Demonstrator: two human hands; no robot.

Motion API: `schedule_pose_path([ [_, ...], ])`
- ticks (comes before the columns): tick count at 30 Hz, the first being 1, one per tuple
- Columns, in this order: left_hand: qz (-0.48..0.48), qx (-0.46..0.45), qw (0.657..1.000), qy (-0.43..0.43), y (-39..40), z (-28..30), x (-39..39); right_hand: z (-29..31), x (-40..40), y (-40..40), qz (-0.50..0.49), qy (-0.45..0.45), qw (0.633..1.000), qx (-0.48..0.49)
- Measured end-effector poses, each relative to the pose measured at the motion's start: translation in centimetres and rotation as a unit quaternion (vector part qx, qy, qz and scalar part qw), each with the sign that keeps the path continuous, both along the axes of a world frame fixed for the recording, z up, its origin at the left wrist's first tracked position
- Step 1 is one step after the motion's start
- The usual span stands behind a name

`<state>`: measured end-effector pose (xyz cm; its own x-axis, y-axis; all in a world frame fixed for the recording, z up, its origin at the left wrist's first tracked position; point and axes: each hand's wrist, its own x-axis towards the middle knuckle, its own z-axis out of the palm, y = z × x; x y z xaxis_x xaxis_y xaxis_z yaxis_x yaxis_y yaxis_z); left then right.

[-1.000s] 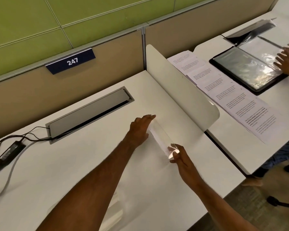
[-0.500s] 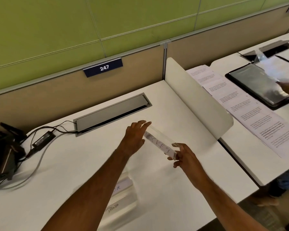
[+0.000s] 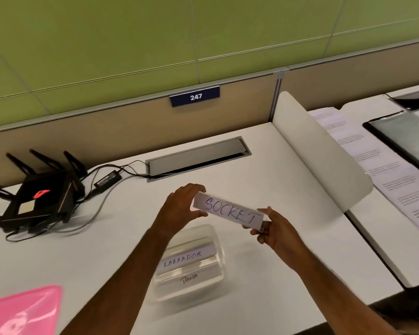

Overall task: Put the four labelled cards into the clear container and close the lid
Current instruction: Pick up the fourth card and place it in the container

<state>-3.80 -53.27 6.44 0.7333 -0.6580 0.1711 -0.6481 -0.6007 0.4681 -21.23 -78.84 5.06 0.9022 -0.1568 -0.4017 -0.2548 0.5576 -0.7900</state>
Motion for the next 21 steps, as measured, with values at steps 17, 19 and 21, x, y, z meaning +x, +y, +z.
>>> schedule_pose_path([
  [17,0.132,-0.072,0.982,0.113,12.6,1.8,-3.9,0.7,2.7,7.3,0.071,-0.139,0.933,-0.325],
  [19,0.146,-0.079,0.978,0.123,13.7,1.7,-4.5,0.7,2.6,7.3,0.136,-0.147,0.901,-0.385],
  [21,0.159,-0.088,0.974,0.136,14.6,1.6,-5.1,0.7,2.6,7.5,0.180,-0.167,0.861,-0.446],
])
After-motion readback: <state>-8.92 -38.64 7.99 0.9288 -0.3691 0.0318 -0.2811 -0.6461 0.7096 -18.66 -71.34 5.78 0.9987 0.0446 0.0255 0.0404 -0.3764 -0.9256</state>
